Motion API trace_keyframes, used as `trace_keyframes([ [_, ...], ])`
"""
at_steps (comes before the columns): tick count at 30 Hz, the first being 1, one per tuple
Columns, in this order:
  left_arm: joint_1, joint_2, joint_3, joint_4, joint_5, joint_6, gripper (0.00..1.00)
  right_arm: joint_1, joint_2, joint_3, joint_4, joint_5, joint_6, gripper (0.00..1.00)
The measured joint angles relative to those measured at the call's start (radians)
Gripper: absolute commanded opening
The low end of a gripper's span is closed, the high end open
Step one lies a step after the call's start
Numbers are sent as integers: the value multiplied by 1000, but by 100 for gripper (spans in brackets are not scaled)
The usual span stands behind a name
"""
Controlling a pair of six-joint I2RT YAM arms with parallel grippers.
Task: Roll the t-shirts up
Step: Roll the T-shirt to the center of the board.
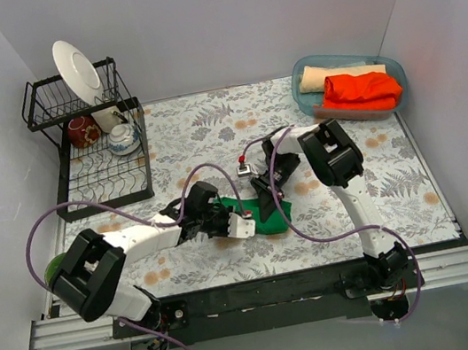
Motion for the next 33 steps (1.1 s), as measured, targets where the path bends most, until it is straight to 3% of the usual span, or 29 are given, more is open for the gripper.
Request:
trace_keyframes([
  [2, 3, 37, 61, -69, 11, 11, 0, -9, -5, -5, 0, -2, 4, 60],
  [3, 5, 51, 87, -112, 21, 26, 0, -18, -8, -8, -2, -7, 7, 98],
  [6, 13, 108, 188, -256, 53, 61, 0, -47, -38, -11, -40, -53, 32, 99],
  [11, 15, 195, 327, -468, 143, 88, 0, -112, -289, -138, 144, 154, 7, 99],
  [18, 23, 321, 483, -740, 313, 44, 0, -167, -955, -548, 624, 468, 53, 99],
  [20, 33, 362, 524, -804, 356, 23, 0, -107, -1135, -666, 740, 536, 72, 99],
  [23, 53, 411, 566, -871, 409, -6, 0, 33, -1265, -772, 853, 597, 100, 99],
  [28, 79, 430, 572, -924, 457, -50, 0, 284, -1318, -909, 974, 698, 153, 98],
  [33, 99, 436, 572, -946, 478, -84, 0, 360, -1319, -969, 1027, 736, 182, 99],
])
